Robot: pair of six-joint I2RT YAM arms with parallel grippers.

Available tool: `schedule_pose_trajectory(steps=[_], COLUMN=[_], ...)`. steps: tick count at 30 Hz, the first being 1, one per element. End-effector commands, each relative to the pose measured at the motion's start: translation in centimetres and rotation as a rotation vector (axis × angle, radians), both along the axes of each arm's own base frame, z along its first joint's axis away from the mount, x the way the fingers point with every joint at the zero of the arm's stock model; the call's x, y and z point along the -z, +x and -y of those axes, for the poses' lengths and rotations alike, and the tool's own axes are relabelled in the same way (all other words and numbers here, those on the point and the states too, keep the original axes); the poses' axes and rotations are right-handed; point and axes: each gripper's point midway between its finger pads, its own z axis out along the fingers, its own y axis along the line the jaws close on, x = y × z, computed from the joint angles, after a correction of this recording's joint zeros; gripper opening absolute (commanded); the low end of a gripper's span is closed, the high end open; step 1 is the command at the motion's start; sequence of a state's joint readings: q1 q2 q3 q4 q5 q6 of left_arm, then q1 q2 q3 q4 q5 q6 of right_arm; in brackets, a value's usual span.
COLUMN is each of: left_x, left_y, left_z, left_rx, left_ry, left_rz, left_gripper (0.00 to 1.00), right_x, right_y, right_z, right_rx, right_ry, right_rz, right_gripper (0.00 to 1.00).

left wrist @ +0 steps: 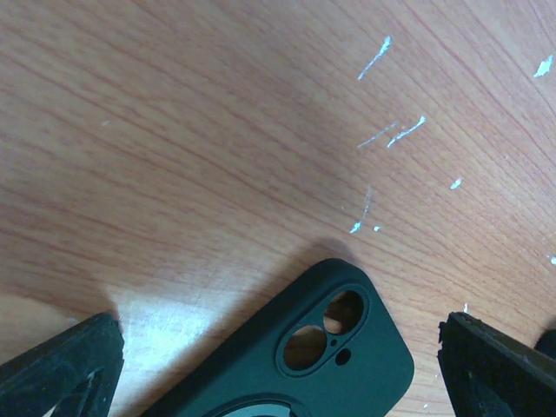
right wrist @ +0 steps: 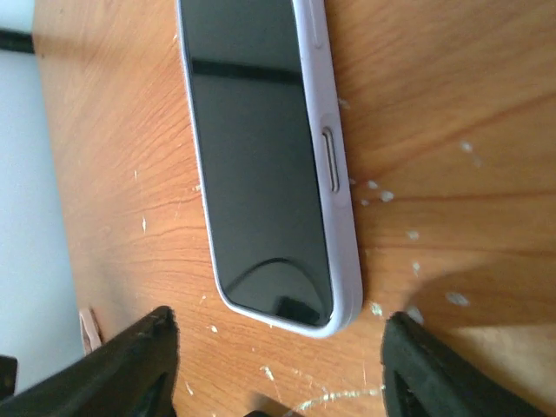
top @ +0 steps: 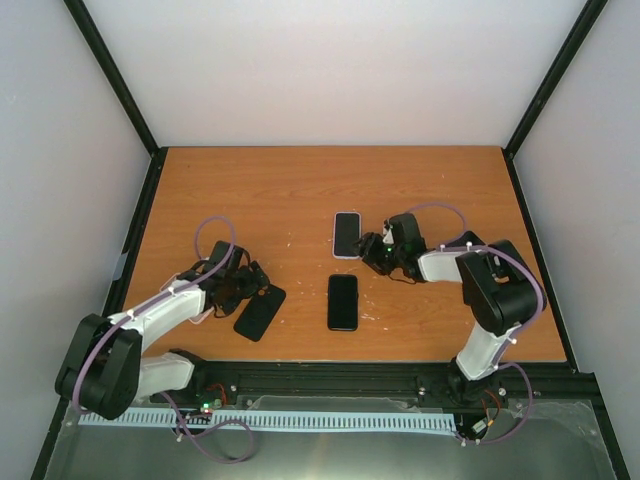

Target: Put the phone into the phone case

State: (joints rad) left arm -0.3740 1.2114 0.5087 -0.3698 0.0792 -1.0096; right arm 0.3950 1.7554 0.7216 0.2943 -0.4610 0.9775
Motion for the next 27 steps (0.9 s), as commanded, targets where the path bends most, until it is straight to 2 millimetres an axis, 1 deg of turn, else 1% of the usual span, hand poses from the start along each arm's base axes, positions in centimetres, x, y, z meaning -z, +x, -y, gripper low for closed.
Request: schedule_pose_trajectory(steps=[1,2,4,7,8,10,13,16,18,19,22,24,27], left_x=[1.1,1.2,1.4,1.8,1.9,2.2,2.3,2.1,1.9,1.8,1.4,0.8,-0.3], left_y=[-1.9,-2.1,-2.5,-3.1,-3.2,-3.5,-3.7,-3.9,-4.1,-4.3,-4.3,-3.4,-2.1], left_z=[-0.9,-0.9,-0.6,0.1,0.3,0.7,1.9,3.2,4.3,4.7,5.5,5.1,4.8], left_rx=[-0.075,-0.087,-0.098,-0.090,-0.084,-0.079,-0.048,-0.036,-0.024,-0.020,-0.011,-0.014,0.062], left_ry=[0.007,-0.004,-0.027,-0.067,-0.077,-0.089,-0.119,-0.151,-0.168,-0.179,-0.184,-0.109,0.001], left_rz=[-0.089,-0.100,-0.125,-0.163,-0.174,-0.198,-0.211,-0.211,-0.215,-0.224,-0.226,-0.175,-0.089], left_gripper=[0.99,0.99,1.00,1.00,0.99,0.99,0.99,0.99,0.99,0.99,0.99,0.99,0.98], right_x=[-1.6,-1.8,-2.1,-3.0,-2.9,-3.6,-4.0,-4.0,-3.3,-3.0,-2.0,-1.7,-1.1], right_y=[-0.1,-0.2,-0.5,-0.5,-0.9,-0.7,-0.8,-1.0,-1.3,-1.4,-1.4,-1.1,-1.0], right_z=[1.7,2.3,3.8,6.8,8.0,10.7,15.6,20.5,22.8,23.7,25.4,26.2,27.1], right_rx=[0.027,0.035,0.065,0.137,0.165,0.243,0.384,0.535,0.601,0.623,0.670,0.693,0.714], right_ry=[-0.081,-0.111,-0.180,-0.284,-0.324,-0.395,-0.525,-0.612,-0.635,-0.633,-0.640,-0.662,-0.686], right_rz=[0.000,-0.007,-0.029,-0.056,-0.089,-0.115,-0.183,-0.275,-0.334,-0.357,-0.393,-0.392,-0.423], right_gripper=[0.67,0.72,0.77,0.84,0.86,0.88,0.90,0.90,0.90,0.90,0.89,0.89,0.90])
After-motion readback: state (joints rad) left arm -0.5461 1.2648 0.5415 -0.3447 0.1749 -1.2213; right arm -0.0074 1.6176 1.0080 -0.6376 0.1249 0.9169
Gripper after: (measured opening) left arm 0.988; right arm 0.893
